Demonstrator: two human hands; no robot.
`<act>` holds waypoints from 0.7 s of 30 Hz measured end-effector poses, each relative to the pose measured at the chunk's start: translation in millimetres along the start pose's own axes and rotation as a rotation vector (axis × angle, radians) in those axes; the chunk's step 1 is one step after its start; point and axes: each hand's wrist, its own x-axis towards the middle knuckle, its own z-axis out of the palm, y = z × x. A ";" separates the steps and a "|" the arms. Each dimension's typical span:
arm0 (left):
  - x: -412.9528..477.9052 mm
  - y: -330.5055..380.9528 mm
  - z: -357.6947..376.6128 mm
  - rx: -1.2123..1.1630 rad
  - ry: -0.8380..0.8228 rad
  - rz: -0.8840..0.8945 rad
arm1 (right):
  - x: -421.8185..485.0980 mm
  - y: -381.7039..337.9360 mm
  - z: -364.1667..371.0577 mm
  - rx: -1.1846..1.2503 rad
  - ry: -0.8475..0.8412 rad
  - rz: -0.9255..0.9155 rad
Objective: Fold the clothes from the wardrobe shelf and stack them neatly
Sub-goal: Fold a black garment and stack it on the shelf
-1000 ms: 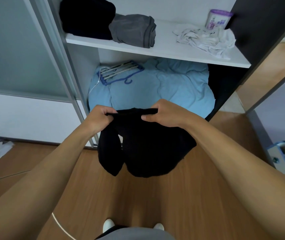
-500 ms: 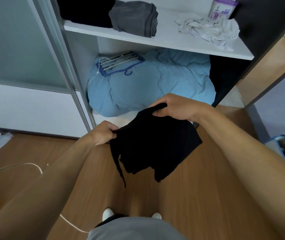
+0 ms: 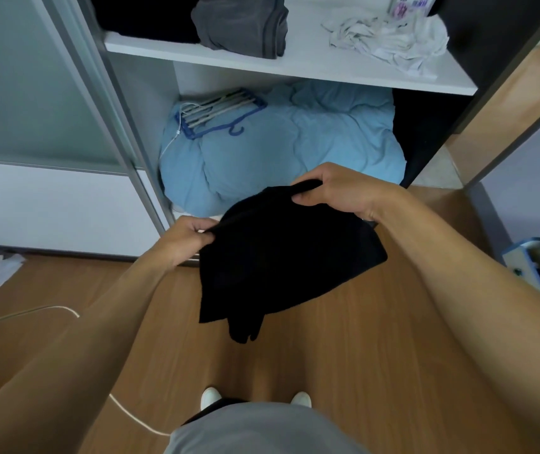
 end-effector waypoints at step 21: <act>15.5 26.7 -32.9 -0.036 0.231 0.023 | -5.3 7.8 1.2 -0.090 -0.048 0.065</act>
